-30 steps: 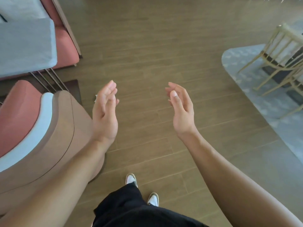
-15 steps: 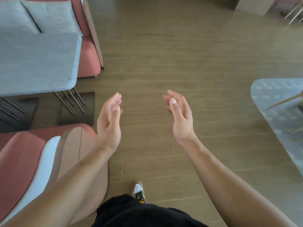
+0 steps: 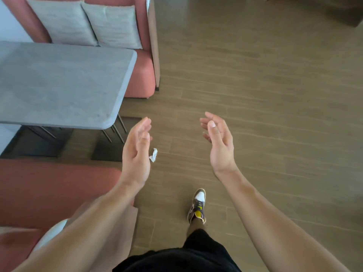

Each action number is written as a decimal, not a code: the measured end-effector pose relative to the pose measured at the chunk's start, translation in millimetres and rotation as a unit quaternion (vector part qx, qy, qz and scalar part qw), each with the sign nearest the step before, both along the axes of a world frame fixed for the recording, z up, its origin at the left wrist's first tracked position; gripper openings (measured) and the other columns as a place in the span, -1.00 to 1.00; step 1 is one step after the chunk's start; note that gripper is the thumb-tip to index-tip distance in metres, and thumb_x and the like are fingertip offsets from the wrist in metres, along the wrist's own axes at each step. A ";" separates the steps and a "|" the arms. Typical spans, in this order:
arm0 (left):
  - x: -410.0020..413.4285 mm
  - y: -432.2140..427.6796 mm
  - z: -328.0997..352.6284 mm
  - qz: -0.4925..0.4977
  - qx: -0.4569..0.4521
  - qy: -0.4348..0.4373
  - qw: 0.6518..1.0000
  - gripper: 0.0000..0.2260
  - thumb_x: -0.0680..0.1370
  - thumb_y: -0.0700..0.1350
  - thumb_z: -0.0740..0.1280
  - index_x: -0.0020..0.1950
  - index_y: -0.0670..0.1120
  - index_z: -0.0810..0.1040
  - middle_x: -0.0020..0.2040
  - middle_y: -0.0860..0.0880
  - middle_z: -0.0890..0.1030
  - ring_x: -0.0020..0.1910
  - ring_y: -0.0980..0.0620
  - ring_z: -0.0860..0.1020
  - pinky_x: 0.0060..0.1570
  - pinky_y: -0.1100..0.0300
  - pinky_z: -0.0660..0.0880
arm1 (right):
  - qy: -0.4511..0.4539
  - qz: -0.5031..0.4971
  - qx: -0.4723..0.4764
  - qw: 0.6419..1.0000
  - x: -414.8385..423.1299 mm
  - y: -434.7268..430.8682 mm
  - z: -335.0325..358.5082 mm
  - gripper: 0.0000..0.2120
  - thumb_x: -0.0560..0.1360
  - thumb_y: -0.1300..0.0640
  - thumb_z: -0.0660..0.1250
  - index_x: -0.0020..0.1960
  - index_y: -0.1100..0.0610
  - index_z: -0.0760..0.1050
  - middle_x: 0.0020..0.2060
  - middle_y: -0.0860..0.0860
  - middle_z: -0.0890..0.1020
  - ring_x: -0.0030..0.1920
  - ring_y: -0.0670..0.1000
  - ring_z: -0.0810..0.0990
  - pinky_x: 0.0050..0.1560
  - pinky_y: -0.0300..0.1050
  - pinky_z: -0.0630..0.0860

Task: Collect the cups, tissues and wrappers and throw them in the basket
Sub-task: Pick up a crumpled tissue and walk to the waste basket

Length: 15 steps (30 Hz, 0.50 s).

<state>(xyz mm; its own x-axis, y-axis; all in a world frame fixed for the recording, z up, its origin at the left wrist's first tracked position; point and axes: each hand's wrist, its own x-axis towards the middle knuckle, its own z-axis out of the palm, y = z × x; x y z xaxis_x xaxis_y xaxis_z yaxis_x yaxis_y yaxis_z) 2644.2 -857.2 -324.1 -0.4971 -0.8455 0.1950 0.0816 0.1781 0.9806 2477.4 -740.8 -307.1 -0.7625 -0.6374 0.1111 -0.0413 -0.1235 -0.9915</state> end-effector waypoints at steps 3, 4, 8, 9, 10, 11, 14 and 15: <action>-45.8 -39.3 -4.1 0.040 0.000 -0.002 0.999 -0.48 0.65 0.15 0.16 0.53 -0.08 0.43 0.47 0.04 0.53 0.48 0.11 0.50 0.46 -0.06 0.47 | 0.005 0.040 0.007 0.999 -51.7 -48.8 -9.9 -0.54 0.62 -0.04 0.21 0.40 0.20 0.51 0.21 0.02 0.63 0.24 -0.18 0.61 0.27 -0.27 0.51; -61.4 -51.5 -5.1 0.053 0.005 -0.002 0.999 -0.48 0.65 0.14 0.16 0.53 -0.10 0.43 0.47 0.03 0.53 0.47 0.11 0.50 0.46 -0.06 0.47 | 0.004 0.051 0.009 0.999 -69.5 -64.0 -12.8 -0.54 0.63 -0.02 0.21 0.41 0.22 0.50 0.21 0.04 0.63 0.23 -0.18 0.61 0.25 -0.28 0.50; -119.9 -95.0 -6.8 0.093 0.023 -0.011 0.995 -0.46 0.64 0.14 0.17 0.53 -0.13 0.43 0.46 -0.01 0.54 0.45 0.11 0.52 0.45 -0.04 0.49 | -0.013 0.085 0.027 0.996 -137.7 -119.9 -20.5 -0.55 0.62 -0.02 0.20 0.40 0.21 0.50 0.26 0.12 0.63 0.25 -0.13 0.60 0.25 -0.26 0.51; -135.2 -107.8 -8.2 0.107 0.024 -0.012 0.994 -0.45 0.63 0.14 0.17 0.53 -0.14 0.43 0.46 0.00 0.55 0.45 0.10 0.52 0.44 -0.04 0.50 | -0.019 0.094 0.032 0.995 -154.9 -135.6 -22.4 -0.56 0.62 -0.02 0.20 0.40 0.19 0.51 0.25 0.11 0.63 0.25 -0.14 0.60 0.25 -0.26 0.51; -147.1 -117.2 -9.3 0.118 0.025 -0.010 0.993 -0.46 0.63 0.15 0.17 0.52 -0.13 0.44 0.45 0.00 0.55 0.45 0.10 0.53 0.43 -0.05 0.50 | -0.019 0.104 0.035 0.994 -167.0 -148.0 -23.9 -0.57 0.62 -0.02 0.21 0.39 0.17 0.51 0.23 0.10 0.63 0.25 -0.14 0.60 0.26 -0.25 0.51; -155.4 -123.5 -10.3 0.122 0.028 -0.009 0.992 -0.48 0.63 0.15 0.17 0.50 -0.11 0.45 0.45 -0.01 0.55 0.45 0.09 0.53 0.43 -0.06 0.50 | -0.020 0.112 0.036 0.993 -175.2 -157.1 -25.0 -0.57 0.62 -0.02 0.21 0.40 0.16 0.51 0.22 0.10 0.63 0.25 -0.14 0.60 0.26 -0.25 0.51; -181.4 -146.9 -15.9 0.136 0.039 -0.016 0.990 -0.58 0.64 0.14 0.17 0.44 0.01 0.47 0.46 -0.03 0.54 0.45 0.08 0.53 0.42 -0.07 0.51 | -0.030 0.129 0.041 0.990 -202.0 -191.2 -30.4 -0.56 0.62 -0.02 0.20 0.41 0.19 0.50 0.21 0.13 0.63 0.26 -0.10 0.60 0.27 -0.24 0.51; -188.6 -154.7 -19.3 0.140 0.046 -0.016 0.989 -0.58 0.64 0.14 0.18 0.44 0.02 0.47 0.45 -0.02 0.55 0.45 0.08 0.53 0.42 -0.07 0.51 | -0.030 0.133 0.043 0.990 -209.2 -202.2 -34.6 -0.55 0.63 -0.02 0.20 0.41 0.20 0.49 0.22 0.14 0.62 0.27 -0.08 0.60 0.27 -0.24 0.51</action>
